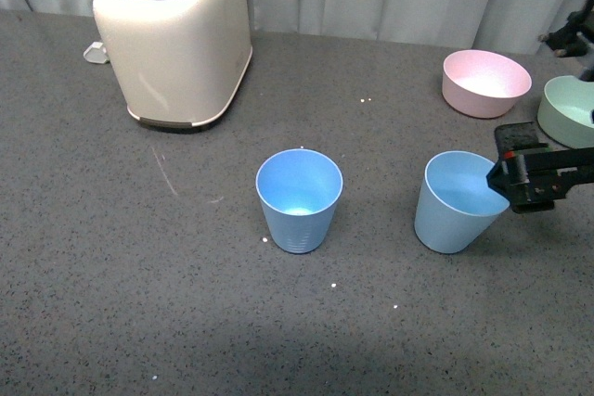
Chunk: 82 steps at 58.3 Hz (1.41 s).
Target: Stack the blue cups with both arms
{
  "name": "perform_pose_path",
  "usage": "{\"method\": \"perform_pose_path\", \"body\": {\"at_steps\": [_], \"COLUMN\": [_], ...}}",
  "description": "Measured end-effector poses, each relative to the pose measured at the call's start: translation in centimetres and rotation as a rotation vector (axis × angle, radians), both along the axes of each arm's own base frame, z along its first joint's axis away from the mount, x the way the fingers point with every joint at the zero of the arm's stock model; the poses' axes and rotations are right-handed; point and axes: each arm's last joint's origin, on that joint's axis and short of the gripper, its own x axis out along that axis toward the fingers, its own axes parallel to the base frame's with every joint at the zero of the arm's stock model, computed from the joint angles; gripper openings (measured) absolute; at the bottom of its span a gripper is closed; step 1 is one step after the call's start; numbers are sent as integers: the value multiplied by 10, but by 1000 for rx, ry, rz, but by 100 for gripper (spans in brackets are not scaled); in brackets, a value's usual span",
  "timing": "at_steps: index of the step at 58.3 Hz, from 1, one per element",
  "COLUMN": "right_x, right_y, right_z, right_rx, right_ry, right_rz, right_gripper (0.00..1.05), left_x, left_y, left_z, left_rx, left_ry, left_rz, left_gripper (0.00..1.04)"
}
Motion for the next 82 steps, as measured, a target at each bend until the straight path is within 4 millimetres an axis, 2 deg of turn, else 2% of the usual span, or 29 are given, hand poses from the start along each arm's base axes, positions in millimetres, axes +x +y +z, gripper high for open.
{"method": "perform_pose_path", "body": {"at_steps": [13,16,28,37,42,45,54,57,61,65,69,82], "right_x": [15,18,21,21,21,22,21,20,20,20,19,12], "right_y": [7,8,15,18,18,18,20,24,35,45,63,96], "right_z": [-13,-16,-25,-24,-25,-22,-9,5,27,40,55,58], "right_rx": [-2,-3,17,26,36,54,103,151,244,302,356,345], "right_ry": [47,53,84,83,89,91,88,74,63,57,45,51], "right_rz": [-30,-39,-61,-67,-71,-72,-62,-38,7,44,99,172], "right_gripper": [95,92,49,28,9,1,1,1,1,1,1,1], "left_x": [0,0,0,0,0,0,0,0,0,0,0,0], "left_y": [0,0,0,0,0,0,0,0,0,0,0,0], "left_z": [0,0,0,0,0,0,0,0,0,0,0,0], "left_rx": [0,0,0,0,0,0,0,0,0,0,0,0], "left_ry": [0,0,0,0,0,0,0,0,0,0,0,0], "left_rz": [0,0,0,0,0,0,0,0,0,0,0,0], "left_gripper": [98,98,98,98,98,98,98,98,98,98,98,98]}}
